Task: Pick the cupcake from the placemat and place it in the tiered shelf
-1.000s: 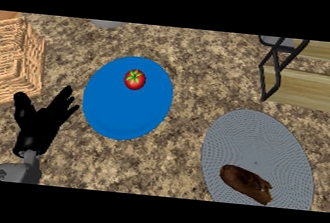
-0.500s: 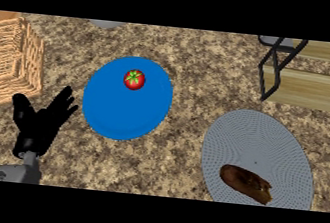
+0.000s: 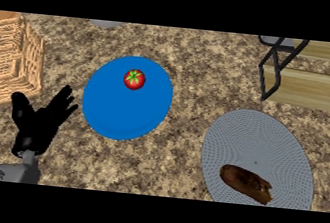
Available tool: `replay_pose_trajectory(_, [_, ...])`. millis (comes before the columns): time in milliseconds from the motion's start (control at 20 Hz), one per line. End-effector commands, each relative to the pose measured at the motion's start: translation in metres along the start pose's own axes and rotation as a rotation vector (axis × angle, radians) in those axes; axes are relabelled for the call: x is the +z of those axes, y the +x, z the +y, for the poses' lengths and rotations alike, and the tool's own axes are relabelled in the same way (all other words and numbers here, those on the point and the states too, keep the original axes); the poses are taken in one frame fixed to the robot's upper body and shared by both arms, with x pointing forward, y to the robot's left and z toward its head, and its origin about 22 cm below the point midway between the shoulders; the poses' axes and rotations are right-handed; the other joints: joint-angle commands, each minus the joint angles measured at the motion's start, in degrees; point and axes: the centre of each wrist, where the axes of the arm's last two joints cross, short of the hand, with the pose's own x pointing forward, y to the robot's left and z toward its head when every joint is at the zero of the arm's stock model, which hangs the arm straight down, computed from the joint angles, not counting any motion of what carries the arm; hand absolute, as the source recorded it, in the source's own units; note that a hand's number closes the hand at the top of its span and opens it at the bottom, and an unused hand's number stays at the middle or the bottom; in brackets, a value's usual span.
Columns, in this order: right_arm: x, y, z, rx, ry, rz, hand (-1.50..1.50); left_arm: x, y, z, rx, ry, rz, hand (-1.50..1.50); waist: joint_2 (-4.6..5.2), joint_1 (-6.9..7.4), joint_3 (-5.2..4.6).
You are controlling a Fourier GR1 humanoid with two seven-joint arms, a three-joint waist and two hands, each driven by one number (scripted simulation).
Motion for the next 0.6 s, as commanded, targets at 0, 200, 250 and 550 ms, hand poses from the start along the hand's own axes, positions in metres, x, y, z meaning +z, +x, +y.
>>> replay_pose_trajectory(0, [0.004, 0.000, -0.047, -0.076, -0.149, 0.034, -1.50, 0.004, -0.014, 0.000, -0.020, -0.002, 0.053, 0.00, 0.60, 0.44, -0.23])
replay_pose_trajectory(200, [0.012, -0.003, -0.093, -0.120, -0.152, 0.083, -1.50, -0.001, -0.018, -0.003, 0.010, -0.005, 0.065, 0.00, 0.59, -0.14, -0.23])
replay_pose_trajectory(250, [0.014, -0.016, -0.102, -0.084, -0.132, 0.069, -1.50, 0.004, -0.020, 0.001, 0.014, 0.000, 0.060, 0.00, 0.44, -0.14, -0.19])
replay_pose_trajectory(550, [0.032, -0.023, -0.155, -0.110, -0.080, 0.052, -1.50, 0.007, -0.011, 0.001, 0.013, -0.005, 0.076, 0.00, 0.33, -0.22, -0.06])
